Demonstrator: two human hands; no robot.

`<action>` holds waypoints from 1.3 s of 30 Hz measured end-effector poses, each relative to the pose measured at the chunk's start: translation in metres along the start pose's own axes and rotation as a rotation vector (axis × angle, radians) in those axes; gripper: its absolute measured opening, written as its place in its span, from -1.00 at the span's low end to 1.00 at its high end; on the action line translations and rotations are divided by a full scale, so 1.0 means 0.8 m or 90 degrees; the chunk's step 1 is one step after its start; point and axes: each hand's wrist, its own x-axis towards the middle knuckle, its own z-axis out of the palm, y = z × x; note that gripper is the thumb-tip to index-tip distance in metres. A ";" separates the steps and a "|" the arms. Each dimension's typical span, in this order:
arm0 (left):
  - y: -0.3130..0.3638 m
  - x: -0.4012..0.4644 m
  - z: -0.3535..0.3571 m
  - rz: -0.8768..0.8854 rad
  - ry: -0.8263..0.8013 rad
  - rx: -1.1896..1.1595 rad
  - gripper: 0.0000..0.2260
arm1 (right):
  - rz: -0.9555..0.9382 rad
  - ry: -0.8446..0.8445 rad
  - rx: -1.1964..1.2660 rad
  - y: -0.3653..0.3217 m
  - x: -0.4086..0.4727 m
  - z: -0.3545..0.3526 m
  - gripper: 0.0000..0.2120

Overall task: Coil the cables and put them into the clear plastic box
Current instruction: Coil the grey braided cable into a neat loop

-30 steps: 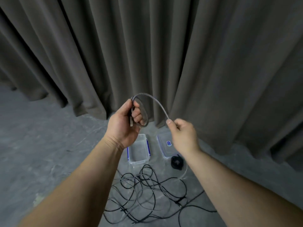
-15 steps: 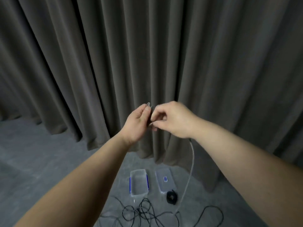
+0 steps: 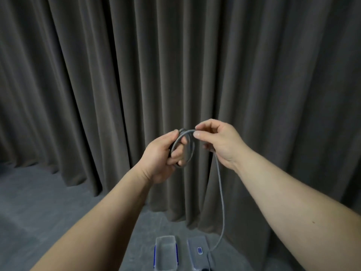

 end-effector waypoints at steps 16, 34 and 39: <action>0.080 0.007 -0.089 -0.090 -0.154 0.196 -0.72 | -0.021 0.073 -0.030 0.015 0.029 0.089 -0.77; 0.066 0.036 -0.092 -0.068 -0.077 -0.169 -0.80 | -0.130 0.290 -0.137 0.027 0.066 0.128 -0.78; 0.059 0.048 -0.092 -0.046 -0.054 -0.143 -0.78 | -0.150 0.247 -0.204 0.030 0.065 0.113 -0.77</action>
